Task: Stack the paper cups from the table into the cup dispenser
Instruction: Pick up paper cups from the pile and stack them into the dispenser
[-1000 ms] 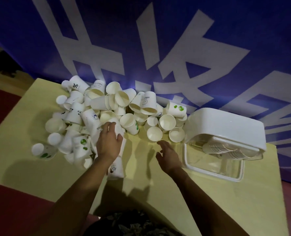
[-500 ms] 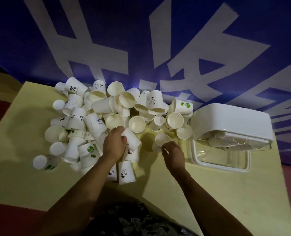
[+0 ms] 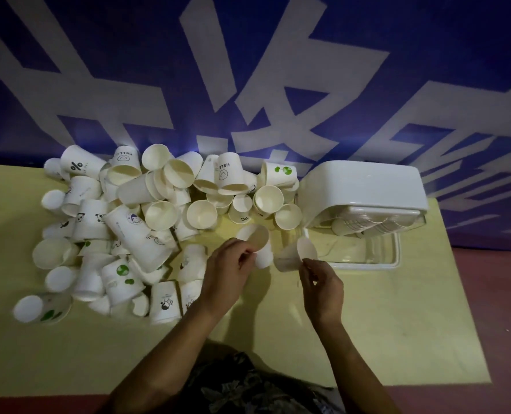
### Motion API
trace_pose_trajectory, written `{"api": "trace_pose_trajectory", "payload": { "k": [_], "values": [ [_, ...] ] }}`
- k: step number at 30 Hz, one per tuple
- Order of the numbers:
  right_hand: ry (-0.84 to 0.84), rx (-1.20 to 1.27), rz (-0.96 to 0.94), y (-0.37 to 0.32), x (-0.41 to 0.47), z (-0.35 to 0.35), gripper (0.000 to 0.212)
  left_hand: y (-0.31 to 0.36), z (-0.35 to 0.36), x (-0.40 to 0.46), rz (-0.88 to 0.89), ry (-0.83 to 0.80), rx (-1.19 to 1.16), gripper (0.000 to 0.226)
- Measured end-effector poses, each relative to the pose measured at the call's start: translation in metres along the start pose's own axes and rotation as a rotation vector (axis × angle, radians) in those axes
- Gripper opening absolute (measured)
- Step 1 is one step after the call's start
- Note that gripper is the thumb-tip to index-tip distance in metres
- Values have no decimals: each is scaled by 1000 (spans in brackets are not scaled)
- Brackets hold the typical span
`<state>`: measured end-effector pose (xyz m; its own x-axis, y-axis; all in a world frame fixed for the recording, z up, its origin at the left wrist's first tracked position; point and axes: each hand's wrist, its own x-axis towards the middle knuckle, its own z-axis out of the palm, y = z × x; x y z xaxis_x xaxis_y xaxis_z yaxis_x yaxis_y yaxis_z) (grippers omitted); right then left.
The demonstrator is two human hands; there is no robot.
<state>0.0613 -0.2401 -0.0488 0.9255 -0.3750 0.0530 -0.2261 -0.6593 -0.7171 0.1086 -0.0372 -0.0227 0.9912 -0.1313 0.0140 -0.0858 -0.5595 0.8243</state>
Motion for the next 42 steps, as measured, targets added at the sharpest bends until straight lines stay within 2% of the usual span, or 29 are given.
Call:
{"api": "trace_pose_trajectory", "payload": {
  "k": [8, 13, 20, 28, 37, 42],
  "values": [
    [156, -87, -80, 41, 17, -72, 7, 61, 77, 30, 151, -150, 43, 4],
    [161, -23, -51, 74, 31, -108, 7, 77, 120, 35, 98, -191, 138, 6],
    [33, 14, -111, 112, 54, -139, 9, 85, 171, 47, -44, -187, 278, 10],
    [-136, -39, -242, 131, 74, -144, 10, 78, 202, 43, -172, -192, 291, 14],
    [-225, -49, -402, 110, 83, -119, 11, 81, 178, 18, -195, -33, 246, 12],
    [-338, -176, -415, 107, 83, -91, 9, 74, 157, 4, -232, -1, 276, 10]
  ]
}}
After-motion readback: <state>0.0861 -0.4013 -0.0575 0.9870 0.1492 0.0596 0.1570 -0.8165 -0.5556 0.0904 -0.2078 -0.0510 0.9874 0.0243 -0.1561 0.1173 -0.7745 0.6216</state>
